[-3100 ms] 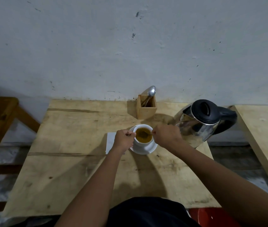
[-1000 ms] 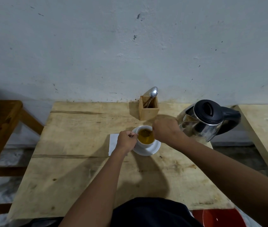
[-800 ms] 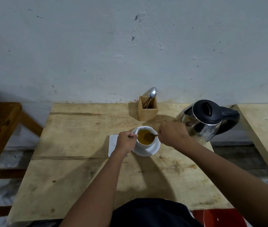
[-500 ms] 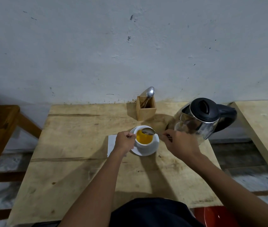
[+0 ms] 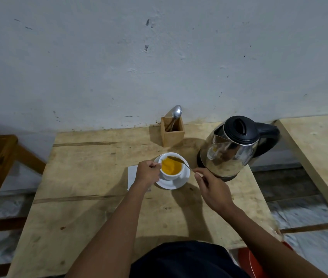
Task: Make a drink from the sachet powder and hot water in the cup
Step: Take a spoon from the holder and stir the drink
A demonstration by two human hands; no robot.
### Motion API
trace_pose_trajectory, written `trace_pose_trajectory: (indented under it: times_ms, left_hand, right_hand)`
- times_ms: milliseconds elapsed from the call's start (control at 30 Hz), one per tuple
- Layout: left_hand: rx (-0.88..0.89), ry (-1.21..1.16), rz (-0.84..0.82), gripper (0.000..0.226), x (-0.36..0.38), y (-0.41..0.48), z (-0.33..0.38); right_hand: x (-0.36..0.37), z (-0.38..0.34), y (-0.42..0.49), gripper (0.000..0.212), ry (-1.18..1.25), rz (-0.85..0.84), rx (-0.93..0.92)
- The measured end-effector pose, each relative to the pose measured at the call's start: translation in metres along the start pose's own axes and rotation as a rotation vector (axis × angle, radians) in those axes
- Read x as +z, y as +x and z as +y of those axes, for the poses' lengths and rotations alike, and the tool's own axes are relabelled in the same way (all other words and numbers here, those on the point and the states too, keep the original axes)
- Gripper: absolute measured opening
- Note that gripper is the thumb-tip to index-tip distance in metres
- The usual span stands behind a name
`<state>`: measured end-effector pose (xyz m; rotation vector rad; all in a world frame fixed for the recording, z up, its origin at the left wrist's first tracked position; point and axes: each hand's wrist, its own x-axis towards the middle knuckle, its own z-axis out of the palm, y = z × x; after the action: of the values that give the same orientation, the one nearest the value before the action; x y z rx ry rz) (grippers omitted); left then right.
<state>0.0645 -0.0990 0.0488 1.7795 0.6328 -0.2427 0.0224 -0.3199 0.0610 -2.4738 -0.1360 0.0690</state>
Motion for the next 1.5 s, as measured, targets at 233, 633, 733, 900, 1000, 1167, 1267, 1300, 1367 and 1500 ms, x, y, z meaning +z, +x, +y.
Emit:
trace_pose_trajectory:
  times_ms: [233, 633, 733, 900, 1000, 1167, 1267, 1300, 1367, 1500]
  left_hand:
    - [-0.014, -0.009, 0.008, 0.01, 0.001, 0.001, 0.002]
    - [-0.021, -0.02, 0.022, 0.018, 0.003, 0.002, -0.001]
    - [-0.008, -0.007, 0.02, 0.013, 0.005, 0.001, 0.0]
    - [-0.001, -0.002, 0.016, 0.01, 0.005, 0.002, -0.001]
    - [0.007, 0.011, 0.02, 0.01, 0.006, 0.003, -0.001]
    - [0.016, -0.01, 0.01, 0.01, 0.006, 0.003, -0.002]
    - [0.016, -0.021, 0.015, 0.012, 0.007, 0.003, -0.003]
    - [0.017, -0.022, 0.014, 0.012, 0.008, 0.003, -0.003]
    - [0.025, -0.014, 0.011, 0.013, 0.008, 0.003, -0.004]
    - [0.025, -0.019, 0.012, 0.011, 0.008, 0.003, -0.006]
  right_hand:
    - [0.007, -0.003, -0.004, 0.022, 0.138, 0.02, 0.062]
    - [0.02, -0.006, -0.01, 0.022, 0.362, 0.056, 0.163]
    - [0.017, -0.008, -0.01, 0.022, 0.388, 0.084, 0.143]
    - [0.018, -0.007, -0.011, 0.023, 0.37, 0.082, 0.126]
    - [0.017, -0.008, -0.012, 0.025, 0.373, 0.084, 0.116]
    - [0.017, -0.007, -0.014, 0.027, 0.378, 0.03, 0.131]
    - [0.012, -0.01, -0.013, 0.027, 0.505, 0.034, 0.185]
    - [0.01, -0.011, -0.012, 0.027, 0.558, 0.05, 0.221]
    - [0.007, -0.009, -0.012, 0.028, 0.641, 0.093, 0.308]
    - [0.009, 0.003, -0.014, 0.022, 0.64, 0.1, 0.369]
